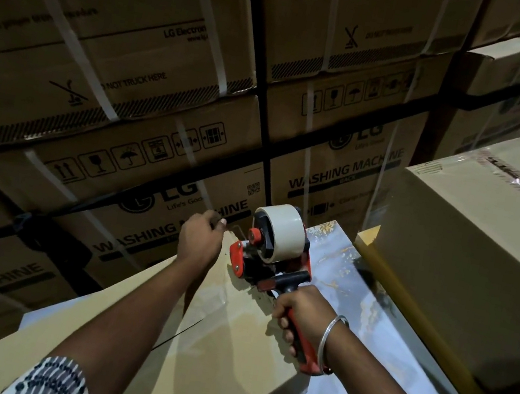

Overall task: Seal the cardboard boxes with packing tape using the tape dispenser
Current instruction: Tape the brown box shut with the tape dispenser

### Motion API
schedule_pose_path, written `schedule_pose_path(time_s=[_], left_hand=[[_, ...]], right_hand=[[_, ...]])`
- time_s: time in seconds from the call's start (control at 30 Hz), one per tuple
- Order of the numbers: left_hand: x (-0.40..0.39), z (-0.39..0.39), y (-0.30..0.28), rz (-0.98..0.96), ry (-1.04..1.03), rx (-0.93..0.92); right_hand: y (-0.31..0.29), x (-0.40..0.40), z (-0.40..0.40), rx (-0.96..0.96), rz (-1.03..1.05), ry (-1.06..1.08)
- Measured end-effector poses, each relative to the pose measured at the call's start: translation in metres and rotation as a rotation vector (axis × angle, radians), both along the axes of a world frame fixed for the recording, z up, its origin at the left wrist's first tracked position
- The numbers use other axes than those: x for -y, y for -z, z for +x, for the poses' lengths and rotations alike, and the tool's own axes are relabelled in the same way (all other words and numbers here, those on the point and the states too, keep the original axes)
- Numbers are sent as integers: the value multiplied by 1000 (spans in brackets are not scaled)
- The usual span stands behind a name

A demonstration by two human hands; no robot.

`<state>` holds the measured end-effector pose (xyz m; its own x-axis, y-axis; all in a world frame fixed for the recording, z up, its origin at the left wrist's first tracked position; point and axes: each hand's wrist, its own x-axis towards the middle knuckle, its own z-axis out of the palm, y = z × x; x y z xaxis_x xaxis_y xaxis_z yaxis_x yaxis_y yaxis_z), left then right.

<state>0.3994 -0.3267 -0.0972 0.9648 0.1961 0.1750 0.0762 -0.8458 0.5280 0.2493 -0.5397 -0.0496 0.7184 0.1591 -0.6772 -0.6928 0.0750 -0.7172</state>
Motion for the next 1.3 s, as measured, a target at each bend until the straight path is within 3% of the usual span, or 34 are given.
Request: schedule_pose_path(time_s=[0.43, 0.83, 0.93, 1.0, 1.1, 1.3], left_hand=[[8, -11, -3, 125, 29, -74], [5, -10, 2, 191, 83, -40], [2, -11, 9, 266, 262, 116], [0, -12, 8, 325, 528, 211], [-6, -13, 5, 441, 853, 192], [-21, -6, 5, 492, 927, 38]], right_hand=[[-7, 5, -1, -3, -95, -75], [4, 58, -73, -35, -61, -61], [-2, 58, -78, -39, -67, -91], [-3, 56, -78, -15, -68, -69], [-4, 56, -80, -21, -81, -66], [-5, 53, -76, -48, -157, -98]])
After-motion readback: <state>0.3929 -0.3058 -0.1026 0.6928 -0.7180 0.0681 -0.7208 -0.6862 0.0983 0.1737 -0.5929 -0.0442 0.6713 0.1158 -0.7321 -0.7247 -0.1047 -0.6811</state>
